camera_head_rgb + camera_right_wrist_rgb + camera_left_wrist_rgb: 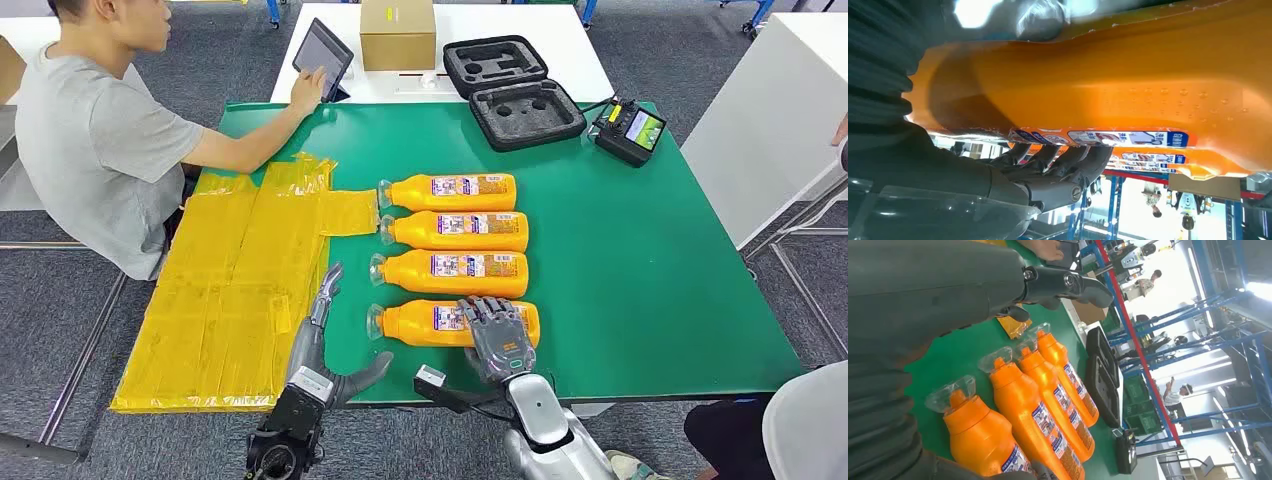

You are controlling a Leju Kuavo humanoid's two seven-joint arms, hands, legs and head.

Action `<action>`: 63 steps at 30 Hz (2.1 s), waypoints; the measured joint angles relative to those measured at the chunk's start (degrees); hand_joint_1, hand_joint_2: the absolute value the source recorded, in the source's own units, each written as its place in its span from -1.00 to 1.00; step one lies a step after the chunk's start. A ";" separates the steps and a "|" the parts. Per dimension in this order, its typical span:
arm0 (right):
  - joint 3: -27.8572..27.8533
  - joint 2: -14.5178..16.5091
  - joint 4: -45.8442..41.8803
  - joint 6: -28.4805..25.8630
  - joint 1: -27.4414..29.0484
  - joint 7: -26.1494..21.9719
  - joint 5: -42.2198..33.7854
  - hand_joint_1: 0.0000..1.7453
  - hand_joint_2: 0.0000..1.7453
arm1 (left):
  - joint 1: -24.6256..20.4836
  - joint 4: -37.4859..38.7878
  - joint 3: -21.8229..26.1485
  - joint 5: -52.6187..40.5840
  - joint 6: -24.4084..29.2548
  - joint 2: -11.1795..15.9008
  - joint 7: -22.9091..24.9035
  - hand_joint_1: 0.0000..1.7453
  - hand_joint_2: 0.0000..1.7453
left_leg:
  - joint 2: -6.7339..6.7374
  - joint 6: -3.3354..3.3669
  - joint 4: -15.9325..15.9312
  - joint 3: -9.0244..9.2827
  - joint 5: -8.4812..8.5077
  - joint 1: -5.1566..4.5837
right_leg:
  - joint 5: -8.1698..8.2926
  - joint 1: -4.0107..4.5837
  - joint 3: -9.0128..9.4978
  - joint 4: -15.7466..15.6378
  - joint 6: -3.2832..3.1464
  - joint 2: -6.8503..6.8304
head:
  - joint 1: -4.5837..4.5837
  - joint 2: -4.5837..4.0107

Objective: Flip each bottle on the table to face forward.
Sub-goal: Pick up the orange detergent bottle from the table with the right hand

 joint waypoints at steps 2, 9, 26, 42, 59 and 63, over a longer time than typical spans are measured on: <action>-0.30 0.03 0.09 0.04 -0.05 -0.36 -0.37 1.00 1.00 | -0.01 0.00 0.00 0.04 -0.07 0.00 0.00 -1.00 1.00 | 0.00 0.00 0.00 0.00 0.00 0.00 | 0.00 0.00 0.00 0.00 0.00 0.00 | 0.01 0.00; -1.54 0.10 0.94 0.23 -0.39 -1.96 -1.74 1.00 1.00 | -0.08 0.04 0.00 0.46 -0.48 0.00 0.00 -1.00 1.00 | 0.00 0.00 0.00 0.06 0.00 0.00 | 0.00 0.00 0.05 -0.01 0.00 0.00 | 0.01 0.00; -10.95 2.02 3.44 -0.65 -1.20 -27.10 -34.70 1.00 1.00 | -1.75 -1.11 -0.48 6.42 6.18 -0.95 -0.02 -1.00 1.00 | 0.24 0.04 0.00 0.39 -0.10 0.01 | 0.03 0.03 0.28 -0.02 -0.03 0.24 | 0.01 0.00; -12.48 2.98 3.12 -4.19 0.69 -32.72 -41.19 1.00 1.00 | -2.88 -0.23 1.14 12.31 7.11 -3.16 0.07 -1.00 1.00 | 0.24 0.07 0.00 0.26 -0.14 -0.01 | 0.00 -0.01 0.18 -0.03 0.00 0.24 | 0.01 0.00; -12.17 3.33 -1.20 -9.55 5.20 -37.55 -46.36 1.00 1.00 | -6.15 15.14 3.18 29.21 2.45 -5.51 4.79 -1.00 1.00 | 0.12 0.07 0.00 -0.05 -0.13 -0.02 | 0.00 -0.02 -0.07 -0.02 0.01 0.21 | 0.01 0.00; -12.19 3.73 -3.83 -9.70 6.71 -37.55 -45.51 1.00 1.00 | -6.45 17.07 3.17 33.07 0.32 -5.60 7.23 -1.00 1.00 | 0.11 0.07 0.00 -0.10 -0.13 -0.01 | 0.00 -0.01 -0.12 -0.02 0.01 0.22 | -0.01 0.00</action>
